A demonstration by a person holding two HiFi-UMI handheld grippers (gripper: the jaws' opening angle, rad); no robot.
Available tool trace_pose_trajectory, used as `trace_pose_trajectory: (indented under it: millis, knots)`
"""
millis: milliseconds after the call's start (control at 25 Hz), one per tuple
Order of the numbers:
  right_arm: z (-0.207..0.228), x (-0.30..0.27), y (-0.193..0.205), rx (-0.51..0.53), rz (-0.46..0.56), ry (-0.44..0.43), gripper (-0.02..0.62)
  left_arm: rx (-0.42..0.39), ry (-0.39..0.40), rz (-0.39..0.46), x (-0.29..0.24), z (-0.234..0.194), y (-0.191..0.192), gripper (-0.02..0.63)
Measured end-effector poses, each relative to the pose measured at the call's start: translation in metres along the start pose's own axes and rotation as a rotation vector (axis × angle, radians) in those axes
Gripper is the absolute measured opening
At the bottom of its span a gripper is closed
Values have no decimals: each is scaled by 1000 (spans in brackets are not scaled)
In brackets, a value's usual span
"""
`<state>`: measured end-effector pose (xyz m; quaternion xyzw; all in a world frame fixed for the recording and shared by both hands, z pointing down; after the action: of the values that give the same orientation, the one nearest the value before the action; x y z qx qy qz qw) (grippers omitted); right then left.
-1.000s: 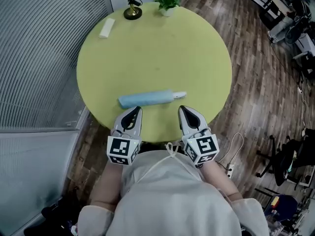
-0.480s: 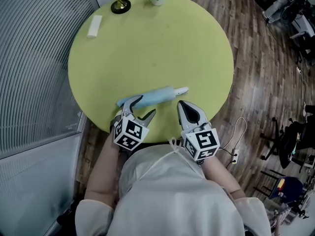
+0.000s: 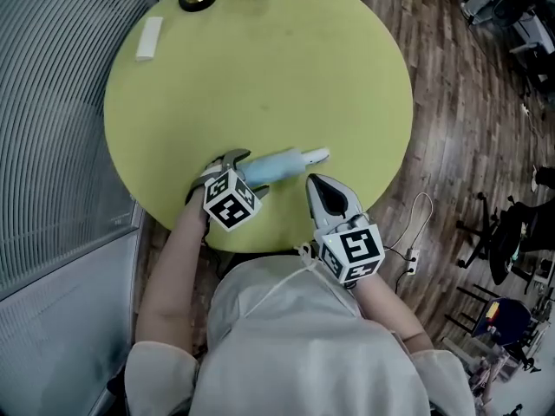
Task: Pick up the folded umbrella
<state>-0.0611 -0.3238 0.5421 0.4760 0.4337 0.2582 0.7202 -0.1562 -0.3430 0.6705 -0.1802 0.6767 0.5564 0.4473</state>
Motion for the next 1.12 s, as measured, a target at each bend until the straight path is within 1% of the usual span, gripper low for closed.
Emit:
trace_pose_trajectory:
  millis: [200,280,320,360,400,640,760,880,1120]
  knots:
    - [13,-2,3,-15,-13,31,-2,-71,91,-144,-32,0,15,370]
    - [18,-1,4,-22,-18,41,-2,-78,126,-193,-42,4,21,368]
    - [20,1,4,-24,-20,46,-2,-80,137,-215,-46,6,24,357]
    - [23,2,4,-26,-21,50,-2,-83,141,-232,-49,7,26,336]
    - [25,3,4,-26,-21,54,-2,-84,142,-242,-50,8,27,337]
    - [31,6,10,-39,-35,64,-2,-78,143,-237,-53,7,24,329]
    - [27,6,8,-8,-47,50,-2,-79,142,-231,-53,6,23,319]
    - [25,10,3,16,-36,53,-2,-77,116,-236,-52,8,23,314]
    - [27,19,5,13,-43,57,-2,-46,49,-233,-47,11,26,305]
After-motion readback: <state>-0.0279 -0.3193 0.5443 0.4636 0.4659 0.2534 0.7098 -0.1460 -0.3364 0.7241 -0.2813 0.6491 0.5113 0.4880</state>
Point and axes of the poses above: the fingertips, and each gripper's own axes: x backward along the fingers, z to its right, y out of its underside, the point moved 1 cm from there along x, backward along the fingers, and after that the axes turned 4 degrees about z, right-handed, at the moved point
